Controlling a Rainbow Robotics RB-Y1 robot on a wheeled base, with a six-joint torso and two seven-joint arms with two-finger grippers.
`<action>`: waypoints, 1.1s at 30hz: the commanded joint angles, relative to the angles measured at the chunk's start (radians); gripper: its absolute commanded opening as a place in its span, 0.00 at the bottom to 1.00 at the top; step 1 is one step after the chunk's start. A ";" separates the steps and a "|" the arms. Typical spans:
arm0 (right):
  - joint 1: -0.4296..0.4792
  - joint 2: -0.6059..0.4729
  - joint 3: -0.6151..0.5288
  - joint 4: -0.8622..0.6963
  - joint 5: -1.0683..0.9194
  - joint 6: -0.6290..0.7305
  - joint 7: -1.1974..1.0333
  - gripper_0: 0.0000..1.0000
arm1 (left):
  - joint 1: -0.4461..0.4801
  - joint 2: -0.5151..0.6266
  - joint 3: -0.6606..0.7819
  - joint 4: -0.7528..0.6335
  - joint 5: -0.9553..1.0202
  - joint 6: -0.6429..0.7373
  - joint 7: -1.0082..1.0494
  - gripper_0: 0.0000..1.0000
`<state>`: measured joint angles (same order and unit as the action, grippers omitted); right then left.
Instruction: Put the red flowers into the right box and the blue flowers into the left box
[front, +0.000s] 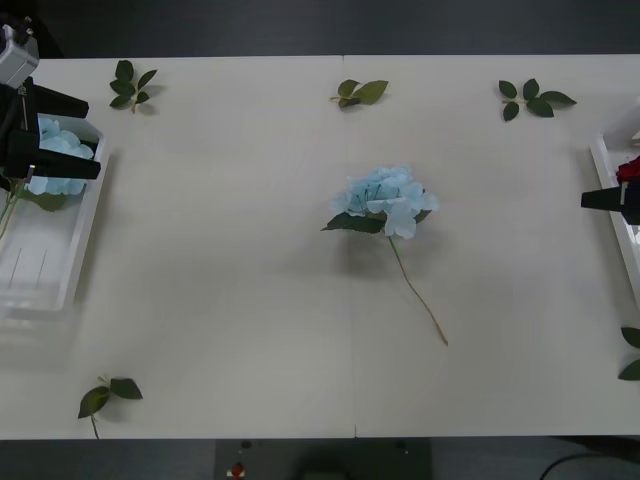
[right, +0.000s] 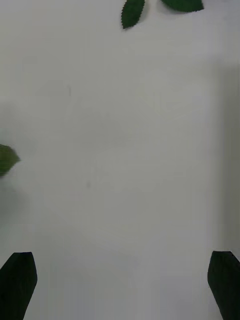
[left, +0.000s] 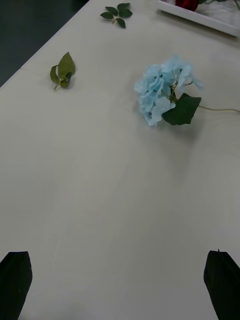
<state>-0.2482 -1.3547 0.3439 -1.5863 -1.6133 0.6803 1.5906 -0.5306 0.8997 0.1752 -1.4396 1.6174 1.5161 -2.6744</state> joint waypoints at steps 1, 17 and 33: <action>-0.016 -0.032 -0.023 -0.144 0.130 0.067 -0.162 1.00 | 0.000 0.028 0.000 -0.013 -0.001 -0.008 -0.031 1.00; -0.278 0.244 -0.051 -0.566 0.661 0.820 -0.589 1.00 | 0.000 0.028 0.000 -0.013 -0.001 -0.008 -0.031 1.00; -0.459 0.425 0.403 -0.659 1.049 0.927 -0.770 1.00 | 0.000 0.028 0.000 -0.013 -0.001 -0.008 -0.031 1.00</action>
<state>-0.6941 -0.9812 0.7602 -2.2269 -0.6028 1.6111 0.8709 -0.5306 0.8996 0.1751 -1.4392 1.6174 1.5158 -2.6744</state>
